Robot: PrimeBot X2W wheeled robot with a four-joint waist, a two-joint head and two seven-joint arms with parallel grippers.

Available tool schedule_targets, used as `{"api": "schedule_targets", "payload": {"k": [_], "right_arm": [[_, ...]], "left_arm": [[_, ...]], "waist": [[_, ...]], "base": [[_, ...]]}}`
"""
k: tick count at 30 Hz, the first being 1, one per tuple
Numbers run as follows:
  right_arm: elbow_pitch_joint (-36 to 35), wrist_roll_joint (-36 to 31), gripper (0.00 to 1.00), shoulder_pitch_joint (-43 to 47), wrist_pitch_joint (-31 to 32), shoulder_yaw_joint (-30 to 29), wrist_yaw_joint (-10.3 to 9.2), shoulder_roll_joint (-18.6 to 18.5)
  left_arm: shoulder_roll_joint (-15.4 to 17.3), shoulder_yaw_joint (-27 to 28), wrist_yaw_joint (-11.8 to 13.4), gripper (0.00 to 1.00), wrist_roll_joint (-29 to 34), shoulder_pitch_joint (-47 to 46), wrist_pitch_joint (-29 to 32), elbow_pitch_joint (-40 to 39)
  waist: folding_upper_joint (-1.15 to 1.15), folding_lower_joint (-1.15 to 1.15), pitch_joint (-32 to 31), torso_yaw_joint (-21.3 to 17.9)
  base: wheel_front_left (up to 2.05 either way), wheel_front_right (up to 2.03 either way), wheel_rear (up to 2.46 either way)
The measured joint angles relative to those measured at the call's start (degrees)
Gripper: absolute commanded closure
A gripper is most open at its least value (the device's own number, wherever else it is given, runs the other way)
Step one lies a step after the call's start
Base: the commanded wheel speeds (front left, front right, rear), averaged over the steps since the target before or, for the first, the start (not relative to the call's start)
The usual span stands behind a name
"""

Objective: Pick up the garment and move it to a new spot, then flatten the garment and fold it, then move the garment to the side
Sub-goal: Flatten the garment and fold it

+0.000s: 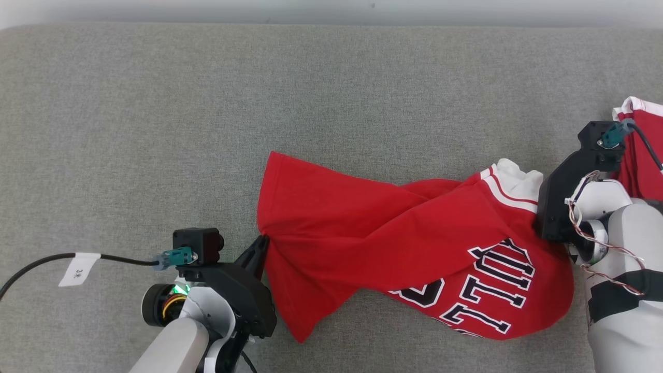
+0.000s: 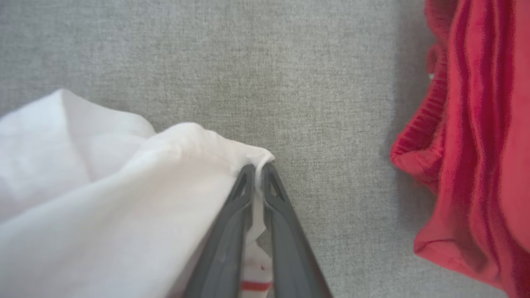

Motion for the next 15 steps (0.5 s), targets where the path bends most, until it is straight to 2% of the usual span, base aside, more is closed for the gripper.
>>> {"api": "schedule_targets", "payload": {"k": [8,15], "right_arm": [[0.07,1.37,1.0,0.06,-8.66,0.69,0.0,-0.37],[-5.0,4.11,1.0,-3.3,-21.35,2.13,0.0,-2.36]], "left_arm": [[-0.07,1.76,-0.44,1.0,-0.54,-0.05,-4.41,-1.03],[-2.55,8.38,-1.99,1.0,-4.39,-3.65,-13.16,-6.38]], "waist": [[0.01,0.0,-0.92,-0.33],[0.01,0.01,-3.97,-1.07]], "base": [[0.0,0.0,0.0],[0.0,0.0,0.0]]}}
